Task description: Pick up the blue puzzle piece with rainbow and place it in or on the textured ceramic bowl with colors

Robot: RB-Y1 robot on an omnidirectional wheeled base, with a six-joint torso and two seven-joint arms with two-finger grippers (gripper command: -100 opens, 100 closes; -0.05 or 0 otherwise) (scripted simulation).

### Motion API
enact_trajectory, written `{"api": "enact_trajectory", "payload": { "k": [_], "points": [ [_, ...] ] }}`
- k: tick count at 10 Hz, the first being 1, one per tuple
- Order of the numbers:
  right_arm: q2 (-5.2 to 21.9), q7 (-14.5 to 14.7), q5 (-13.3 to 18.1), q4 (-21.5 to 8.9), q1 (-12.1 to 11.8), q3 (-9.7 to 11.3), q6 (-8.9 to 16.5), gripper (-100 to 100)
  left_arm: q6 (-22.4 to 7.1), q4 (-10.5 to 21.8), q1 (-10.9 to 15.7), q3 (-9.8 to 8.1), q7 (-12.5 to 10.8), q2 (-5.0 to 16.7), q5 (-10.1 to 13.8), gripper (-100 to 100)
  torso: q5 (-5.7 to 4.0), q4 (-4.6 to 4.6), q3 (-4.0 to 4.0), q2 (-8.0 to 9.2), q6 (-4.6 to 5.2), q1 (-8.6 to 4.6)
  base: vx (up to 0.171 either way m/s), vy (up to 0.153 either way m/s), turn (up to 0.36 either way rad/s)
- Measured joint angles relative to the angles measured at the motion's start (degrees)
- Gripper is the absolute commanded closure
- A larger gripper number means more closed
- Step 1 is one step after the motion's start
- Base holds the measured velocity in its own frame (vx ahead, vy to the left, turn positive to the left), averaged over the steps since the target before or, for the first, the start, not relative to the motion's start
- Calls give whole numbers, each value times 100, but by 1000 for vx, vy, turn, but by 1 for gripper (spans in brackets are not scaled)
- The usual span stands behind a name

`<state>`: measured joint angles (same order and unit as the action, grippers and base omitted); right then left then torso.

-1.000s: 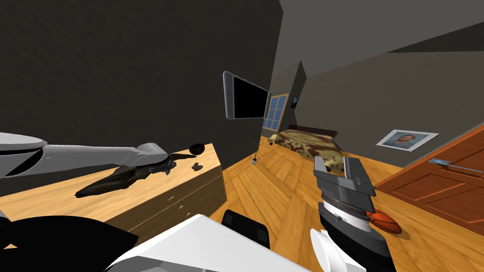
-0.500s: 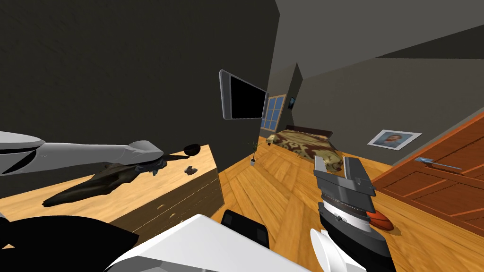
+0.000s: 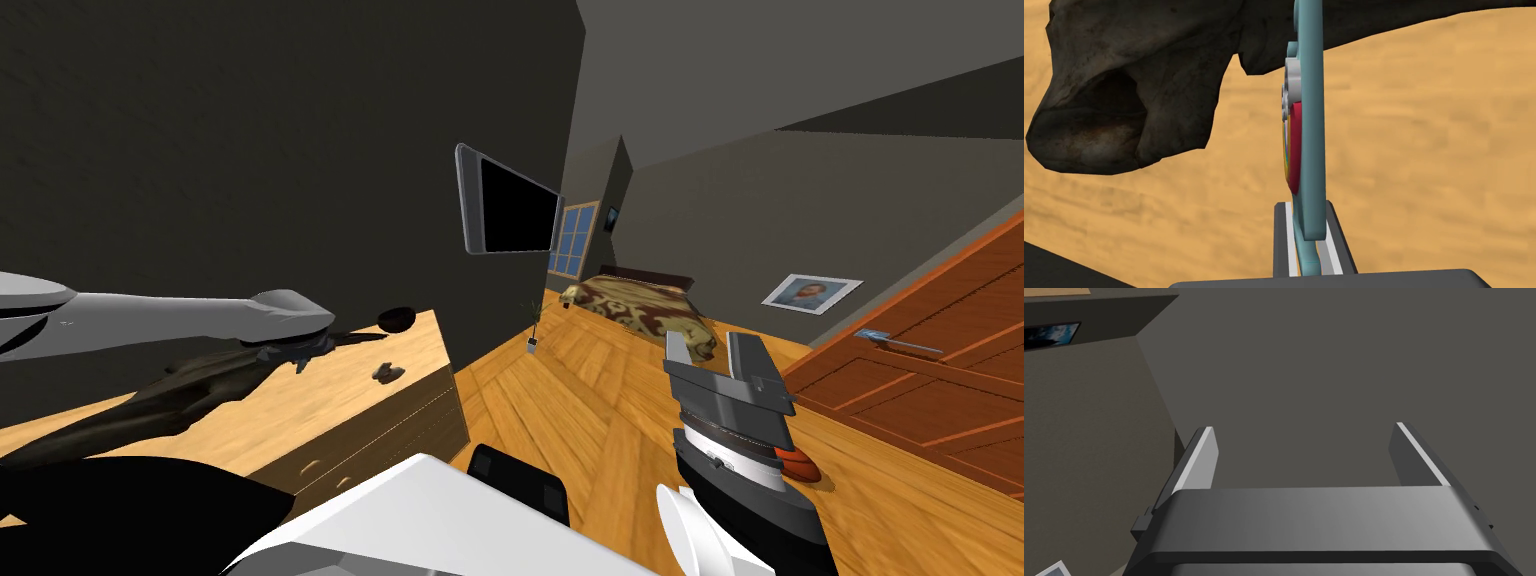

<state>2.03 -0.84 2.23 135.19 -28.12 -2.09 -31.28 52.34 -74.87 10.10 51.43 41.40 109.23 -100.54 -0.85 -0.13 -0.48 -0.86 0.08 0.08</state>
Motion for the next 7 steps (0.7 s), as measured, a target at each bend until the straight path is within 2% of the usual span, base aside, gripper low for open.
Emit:
{"api": "enact_trajectory", "payload": {
  "k": [4, 7],
  "points": [
    [0, 0, 0, 0, 0, 0, 0, 0, 192, 259, 161, -36, 477, 157, 616, 100, 9, 8, 8, 10, 0, 13, 69, 37, -44],
    [0, 0, 0, 0, 0, 0, 0, 0, 260, 307, 255, -59, 763, 309, 1096, 100, 15, 16, 21, 27, -4, 12, 50, 30, -29]
  ]
}}
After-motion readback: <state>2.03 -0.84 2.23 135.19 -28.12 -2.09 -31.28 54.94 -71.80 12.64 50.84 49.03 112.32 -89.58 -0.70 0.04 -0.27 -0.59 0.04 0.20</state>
